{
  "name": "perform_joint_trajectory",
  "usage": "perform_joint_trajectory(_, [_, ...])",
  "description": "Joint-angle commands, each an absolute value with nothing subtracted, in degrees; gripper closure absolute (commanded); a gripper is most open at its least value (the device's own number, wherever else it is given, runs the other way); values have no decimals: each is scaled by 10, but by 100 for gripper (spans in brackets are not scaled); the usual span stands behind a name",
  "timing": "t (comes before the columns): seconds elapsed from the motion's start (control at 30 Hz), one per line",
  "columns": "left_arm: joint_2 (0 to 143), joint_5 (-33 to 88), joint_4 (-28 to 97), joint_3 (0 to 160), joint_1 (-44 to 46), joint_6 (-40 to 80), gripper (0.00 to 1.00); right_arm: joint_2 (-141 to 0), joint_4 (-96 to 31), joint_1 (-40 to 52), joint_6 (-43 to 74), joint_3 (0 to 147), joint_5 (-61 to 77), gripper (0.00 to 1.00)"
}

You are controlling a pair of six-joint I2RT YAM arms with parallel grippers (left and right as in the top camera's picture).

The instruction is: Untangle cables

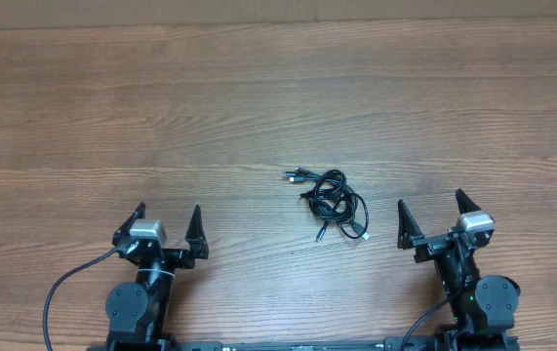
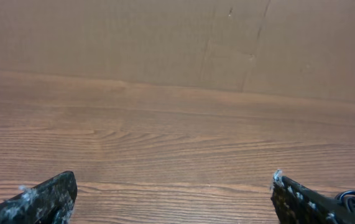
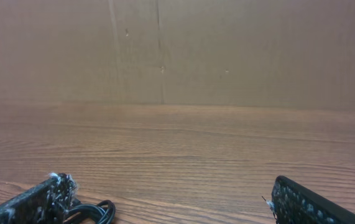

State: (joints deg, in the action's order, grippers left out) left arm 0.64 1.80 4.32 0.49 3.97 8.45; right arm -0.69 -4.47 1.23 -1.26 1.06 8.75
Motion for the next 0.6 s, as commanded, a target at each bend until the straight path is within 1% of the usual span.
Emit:
perform_joint_trajectory(0.0, [3, 13, 44, 3, 33, 77, 0, -2, -41, 16, -9, 5, 88, 0])
perform_joint_trajectory(0.57, [3, 10, 43, 3, 33, 77, 1, -2, -41, 16, -9, 5, 88, 0])
